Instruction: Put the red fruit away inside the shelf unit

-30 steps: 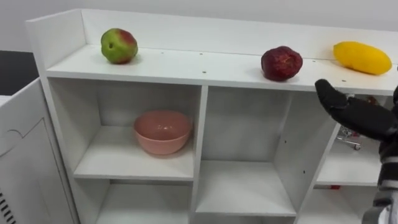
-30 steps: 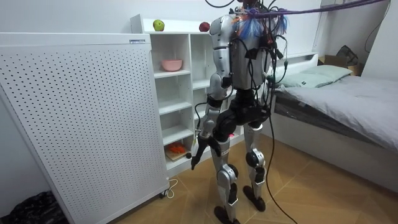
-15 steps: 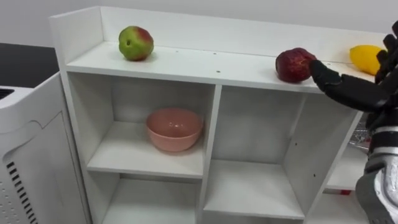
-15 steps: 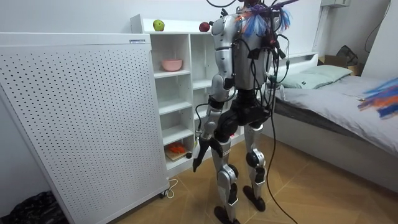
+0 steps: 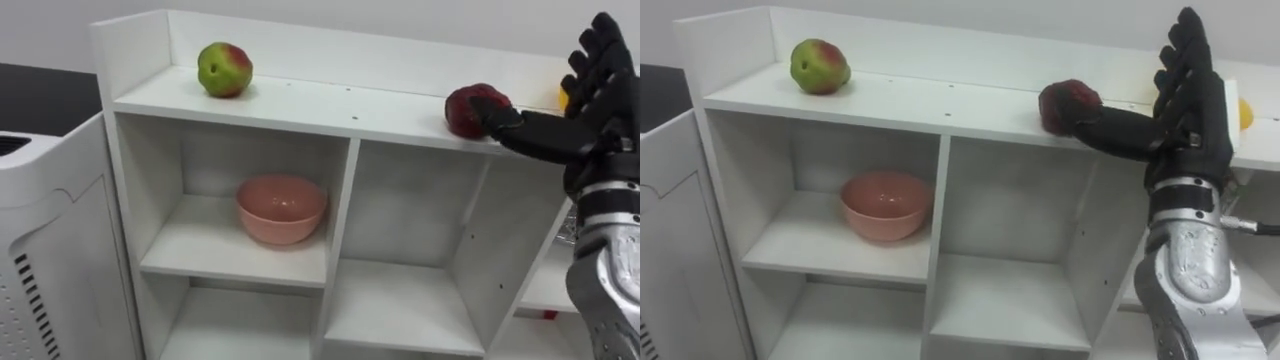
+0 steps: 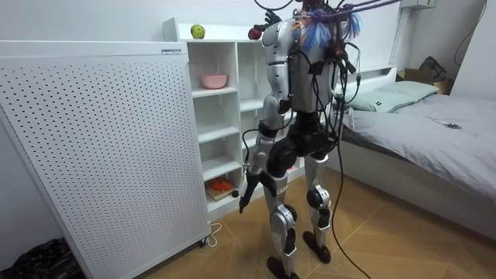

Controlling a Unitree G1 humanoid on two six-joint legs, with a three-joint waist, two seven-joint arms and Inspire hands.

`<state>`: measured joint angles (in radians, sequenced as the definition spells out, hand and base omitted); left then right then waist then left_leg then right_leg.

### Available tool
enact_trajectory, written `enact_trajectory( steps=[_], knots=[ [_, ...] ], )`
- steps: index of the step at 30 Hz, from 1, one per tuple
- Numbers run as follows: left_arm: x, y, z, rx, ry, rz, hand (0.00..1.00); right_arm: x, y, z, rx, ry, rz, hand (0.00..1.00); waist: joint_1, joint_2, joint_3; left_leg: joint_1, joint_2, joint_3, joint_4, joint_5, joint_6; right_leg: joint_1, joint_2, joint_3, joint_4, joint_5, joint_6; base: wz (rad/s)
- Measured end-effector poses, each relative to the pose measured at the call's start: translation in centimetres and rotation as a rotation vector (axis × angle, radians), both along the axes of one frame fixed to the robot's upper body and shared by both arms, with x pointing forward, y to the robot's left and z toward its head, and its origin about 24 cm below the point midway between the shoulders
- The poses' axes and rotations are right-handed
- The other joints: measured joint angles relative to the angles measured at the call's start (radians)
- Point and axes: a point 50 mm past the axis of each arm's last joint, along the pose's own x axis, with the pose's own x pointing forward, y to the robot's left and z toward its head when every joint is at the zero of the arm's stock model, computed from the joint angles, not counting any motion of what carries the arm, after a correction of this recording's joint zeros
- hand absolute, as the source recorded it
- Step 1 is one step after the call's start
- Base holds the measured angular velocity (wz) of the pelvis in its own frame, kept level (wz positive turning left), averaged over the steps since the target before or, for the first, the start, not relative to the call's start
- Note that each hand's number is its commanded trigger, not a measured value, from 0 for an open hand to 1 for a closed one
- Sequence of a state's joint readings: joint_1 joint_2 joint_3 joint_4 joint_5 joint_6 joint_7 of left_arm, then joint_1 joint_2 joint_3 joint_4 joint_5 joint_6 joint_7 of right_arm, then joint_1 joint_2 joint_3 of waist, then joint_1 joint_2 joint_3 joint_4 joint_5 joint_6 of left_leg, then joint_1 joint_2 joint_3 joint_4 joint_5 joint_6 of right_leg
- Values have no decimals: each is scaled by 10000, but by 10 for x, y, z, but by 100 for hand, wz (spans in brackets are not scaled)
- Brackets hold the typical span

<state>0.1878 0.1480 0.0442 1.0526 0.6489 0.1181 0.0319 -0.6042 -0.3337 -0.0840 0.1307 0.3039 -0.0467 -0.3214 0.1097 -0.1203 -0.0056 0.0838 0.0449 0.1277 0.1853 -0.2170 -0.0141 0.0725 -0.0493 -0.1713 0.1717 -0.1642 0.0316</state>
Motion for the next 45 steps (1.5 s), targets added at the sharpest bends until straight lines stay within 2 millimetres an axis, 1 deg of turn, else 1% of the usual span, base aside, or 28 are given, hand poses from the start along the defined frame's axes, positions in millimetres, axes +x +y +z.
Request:
enact_trajectory(
  steps=[1,3,5,6,7,12,15,16,18,24,29,33,41,42,43,45],
  knots=[
    [0,0,0,21,18,23,0,1,0,0,-70,78,13,0,40,-24,-2,12,0,-1,0,0,0,13,0,-2,-3,0,0,0],
    [-1,4,1,105,19,186,0,3,-2,-3,-356,405,114,0,77,-141,60,87,0,-67,0,0,0,124,-3,-83,-31,0,0,8],
    [0,6,2,174,30,228,0,5,-1,-6,-463,614,275,0,83,-226,98,96,0,-151,6,-1,0,154,-2,-125,-28,0,0,11],
    [0,6,2,194,112,294,0,8,-1,-9,-491,789,367,0,82,-249,103,67,-3,-216,20,-1,-1,155,-12,-233,-25,0,0,10],
    [-1,6,2,195,138,306,0,9,-1,-9,-497,901,404,0,83,-264,99,62,-7,-230,21,-1,0,150,-15,-248,-23,0,0,8],
    [1,9,3,197,206,324,0,23,-4,-6,-718,1460,587,0,84,-223,114,-32,-7,-318,47,-2,-2,145,-10,-303,-29,0,0,5],
    [3,9,4,227,152,329,0,23,-10,-5,-1084,1641,649,0,106,-213,114,-32,-8,-288,48,-2,-2,151,-10,-298,-24,0,0,0],
    [3,9,4,223,158,331,0,23,-10,-5,-1130,1658,682,57,105,-211,115,-32,-8,-288,48,-2,-2,151,-10,-298,-24,0,0,0],
    [4,9,4,176,154,324,0,24,-11,-4,-1349,1740,779,100,108,-192,119,-54,-8,-296,44,-3,-2,148,-10,-302,-24,0,0,0],
    [8,10,5,169,12,324,0,23,-14,-4,-1450,1816,756,100,90,-183,110,-95,-8,-293,44,-4,-2,131,-9,-294,-20,0,0,0],
    [8,11,6,196,19,335,0,27,-15,-5,-1433,1999,862,100,84,-195,88,-90,-8,-293,72,-4,-2,142,-9,-292,-18,0,-1,0],
    [10,13,6,253,16,325,0,29,-16,-5,-1217,2040,999,100,80,-163,79,-85,-7,-293,134,-4,-2,147,-9,-265,-16,8,-13,0],
    [11,14,7,387,82,382,0,29,-16,-4,-1076,2042,1213,100,57,7,-23,-55,-7,-290,123,-4,-2,160,-10,-268,-13,13,-21,0],
    [11,14,7,403,67,384,0,29,-16,-4,-1091,2039,1212,100,58,14,-24,-50,-7,-289,120,-4,-2,161,-9,-268,-13,13,-21,0],
    [12,14,8,427,19,378,0,29,-17,-4,-1125,2039,1206,100,61,53,-3,-52,-7,-289,120,-4,-2,164,-9,-266,-15,13,-21,0],
    [13,15,8,439,-8,357,0,29,-16,-3,-1172,2016,1227,100,55,79,9,-52,-7,-288,117,-4,-2,162,-9,-263,-14,13,-21,0]
  ],
)
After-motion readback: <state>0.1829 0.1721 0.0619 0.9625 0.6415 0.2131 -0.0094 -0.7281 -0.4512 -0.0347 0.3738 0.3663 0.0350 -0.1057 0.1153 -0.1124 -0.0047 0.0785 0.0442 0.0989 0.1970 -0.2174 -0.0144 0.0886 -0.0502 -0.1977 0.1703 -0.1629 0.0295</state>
